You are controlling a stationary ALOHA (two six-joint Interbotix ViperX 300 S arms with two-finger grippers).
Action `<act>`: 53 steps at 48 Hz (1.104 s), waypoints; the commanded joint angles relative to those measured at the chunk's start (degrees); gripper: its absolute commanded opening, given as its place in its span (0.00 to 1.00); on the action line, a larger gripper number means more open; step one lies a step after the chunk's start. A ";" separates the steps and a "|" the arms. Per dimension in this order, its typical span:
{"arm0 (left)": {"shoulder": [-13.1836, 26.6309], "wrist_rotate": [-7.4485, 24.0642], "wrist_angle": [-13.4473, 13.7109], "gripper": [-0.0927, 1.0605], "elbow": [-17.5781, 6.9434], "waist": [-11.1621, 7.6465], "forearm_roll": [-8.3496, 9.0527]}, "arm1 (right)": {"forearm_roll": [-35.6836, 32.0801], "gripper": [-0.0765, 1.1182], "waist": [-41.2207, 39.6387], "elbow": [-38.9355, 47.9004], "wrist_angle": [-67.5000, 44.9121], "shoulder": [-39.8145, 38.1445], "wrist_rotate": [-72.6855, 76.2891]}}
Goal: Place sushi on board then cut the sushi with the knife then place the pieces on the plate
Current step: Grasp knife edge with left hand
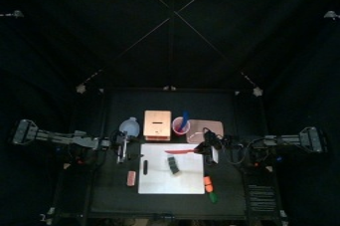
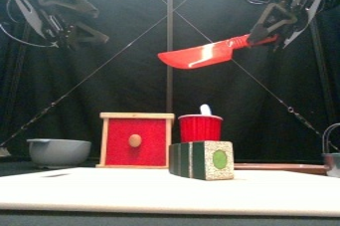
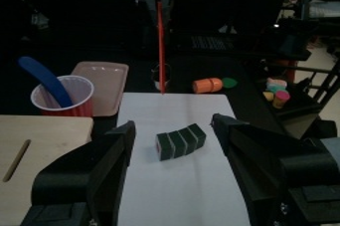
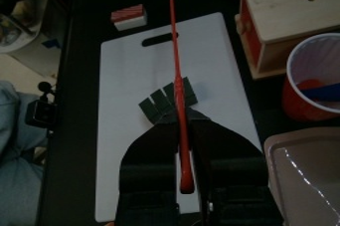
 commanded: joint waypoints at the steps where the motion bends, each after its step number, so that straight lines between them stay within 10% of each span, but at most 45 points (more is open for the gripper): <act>1: 2.46 0.09 -0.44 0.90 -2.29 -0.18 0.18 | 0.09 0.36 0.79 -1.05 -0.88 1.49 -0.09; 53: 31.29 -0.09 0.44 0.90 -14.41 -1.49 -1.58 | -0.26 0.36 2.81 -1.41 -2.64 11.07 -0.26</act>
